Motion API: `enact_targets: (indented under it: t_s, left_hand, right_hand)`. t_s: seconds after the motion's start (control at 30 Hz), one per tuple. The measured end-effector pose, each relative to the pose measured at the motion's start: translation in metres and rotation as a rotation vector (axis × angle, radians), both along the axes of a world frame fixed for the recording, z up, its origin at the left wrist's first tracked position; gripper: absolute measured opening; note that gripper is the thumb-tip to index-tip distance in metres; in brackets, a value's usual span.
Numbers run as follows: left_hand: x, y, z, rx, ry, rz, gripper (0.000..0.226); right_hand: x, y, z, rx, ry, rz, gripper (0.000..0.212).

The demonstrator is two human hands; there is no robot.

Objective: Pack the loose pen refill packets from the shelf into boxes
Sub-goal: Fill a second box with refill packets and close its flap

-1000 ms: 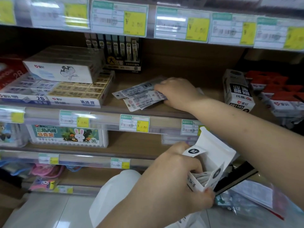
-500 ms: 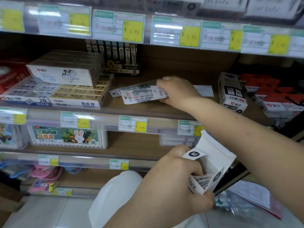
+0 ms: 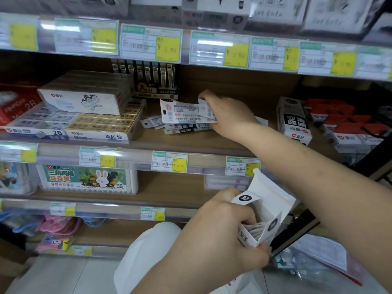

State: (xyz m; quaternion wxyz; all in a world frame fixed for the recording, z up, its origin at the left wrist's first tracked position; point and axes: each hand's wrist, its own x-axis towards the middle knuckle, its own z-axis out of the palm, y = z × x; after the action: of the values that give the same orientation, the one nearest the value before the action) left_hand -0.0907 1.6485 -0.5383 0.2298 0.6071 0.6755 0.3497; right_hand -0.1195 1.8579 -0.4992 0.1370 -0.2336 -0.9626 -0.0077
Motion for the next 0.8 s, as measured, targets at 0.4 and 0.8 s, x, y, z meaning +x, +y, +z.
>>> enact_targets:
  t_s: [0.4,0.8]
  left_hand:
    - [0.000,-0.001,-0.002,0.029,-0.005,0.003,0.024]
    - [-0.003,-0.004,-0.002,0.051,0.009,-0.023,0.026]
  right_hand:
    - [0.001,-0.005,0.009,-0.110,0.083,-0.049,0.020]
    - [0.013,-0.038,0.029,-0.366,0.400,0.132,0.008]
